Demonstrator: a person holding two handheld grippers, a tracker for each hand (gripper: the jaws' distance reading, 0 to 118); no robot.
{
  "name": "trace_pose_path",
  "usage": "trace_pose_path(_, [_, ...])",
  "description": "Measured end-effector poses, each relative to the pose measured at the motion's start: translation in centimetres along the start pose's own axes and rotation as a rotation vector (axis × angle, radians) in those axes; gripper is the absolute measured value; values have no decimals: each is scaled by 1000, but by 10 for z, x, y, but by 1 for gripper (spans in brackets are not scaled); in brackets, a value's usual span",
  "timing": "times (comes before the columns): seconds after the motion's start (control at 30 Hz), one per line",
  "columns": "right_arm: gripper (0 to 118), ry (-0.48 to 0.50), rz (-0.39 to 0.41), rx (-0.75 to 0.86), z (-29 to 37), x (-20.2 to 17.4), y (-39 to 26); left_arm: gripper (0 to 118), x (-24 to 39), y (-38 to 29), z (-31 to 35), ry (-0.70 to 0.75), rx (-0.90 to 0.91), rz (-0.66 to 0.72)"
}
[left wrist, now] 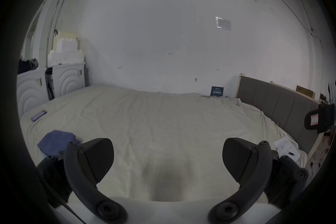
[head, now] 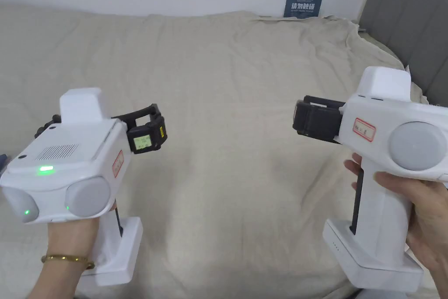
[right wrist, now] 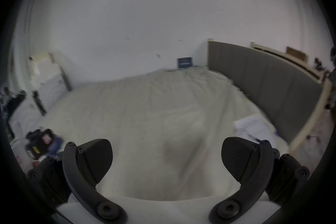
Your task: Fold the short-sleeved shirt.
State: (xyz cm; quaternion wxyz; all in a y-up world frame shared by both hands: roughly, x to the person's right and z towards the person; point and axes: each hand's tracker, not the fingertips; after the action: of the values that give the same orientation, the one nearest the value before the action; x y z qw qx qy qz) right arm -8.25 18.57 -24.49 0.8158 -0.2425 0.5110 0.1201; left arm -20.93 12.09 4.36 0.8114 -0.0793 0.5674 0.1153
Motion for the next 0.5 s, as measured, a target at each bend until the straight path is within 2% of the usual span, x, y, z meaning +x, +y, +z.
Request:
trace_pose_path(0.07, [117, -167, 41, -6, 7, -15, -5, 118, -8, -13, 0, 64, -3, 1])
trace_pose_path(0.1, [117, -205, 81, -28, 8, -21, -6, 118, -11, -21, 0, 107, -12, -23])
trace_pose_path(0.2, [117, -222, 223, -26, 10, -36, -17, 118, -19, -46, -1, 212, -26, -113])
trace_pose_path(0.23, [117, -218, 244, 3, 12, -41, -22, 118, -23, -52, 0, 229, -43, -128])
trace_pose_path(0.33, [117, -220, 230, -58, 7, -49, -27, 118, -37, -74, 4, 269, -67, -117])
trace_pose_path(0.5, [117, -116, 10, -170, -3, -46, -34, 118, -64, -116, 6, 390, -162, -116])
